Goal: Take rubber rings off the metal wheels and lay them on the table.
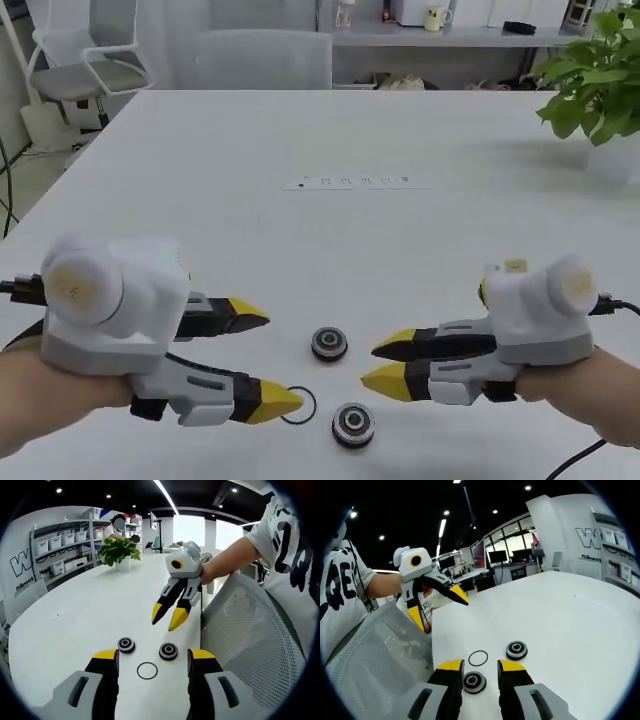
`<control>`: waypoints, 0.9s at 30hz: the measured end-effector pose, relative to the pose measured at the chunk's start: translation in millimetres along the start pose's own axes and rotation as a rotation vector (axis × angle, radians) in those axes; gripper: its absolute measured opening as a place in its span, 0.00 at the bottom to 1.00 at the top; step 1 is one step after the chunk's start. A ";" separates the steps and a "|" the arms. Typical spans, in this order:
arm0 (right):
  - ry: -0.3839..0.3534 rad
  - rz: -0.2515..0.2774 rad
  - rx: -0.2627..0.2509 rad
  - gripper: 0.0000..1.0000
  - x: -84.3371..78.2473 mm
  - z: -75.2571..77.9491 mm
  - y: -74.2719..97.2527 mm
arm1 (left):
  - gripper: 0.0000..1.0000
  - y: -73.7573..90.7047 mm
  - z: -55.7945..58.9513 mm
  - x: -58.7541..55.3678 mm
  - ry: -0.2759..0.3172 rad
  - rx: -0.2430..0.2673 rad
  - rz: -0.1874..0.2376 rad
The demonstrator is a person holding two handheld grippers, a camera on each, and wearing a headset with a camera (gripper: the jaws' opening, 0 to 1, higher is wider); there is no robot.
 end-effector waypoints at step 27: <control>0.102 -0.104 0.033 0.32 -23.0 -5.4 -2.1 | 0.45 -28.1 5.7 -1.3 -0.032 -0.076 -0.029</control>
Point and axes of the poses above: the centre of the closed fingertips' face, and the gripper's own axes: y roughly backward along the fingers, z roughly to its right, x roughly out of its top, the point moved 7 cm from there along y, roughly backward along the fingers, and after that the axes turned 4 degrees about -z, right-handed, at the moved point
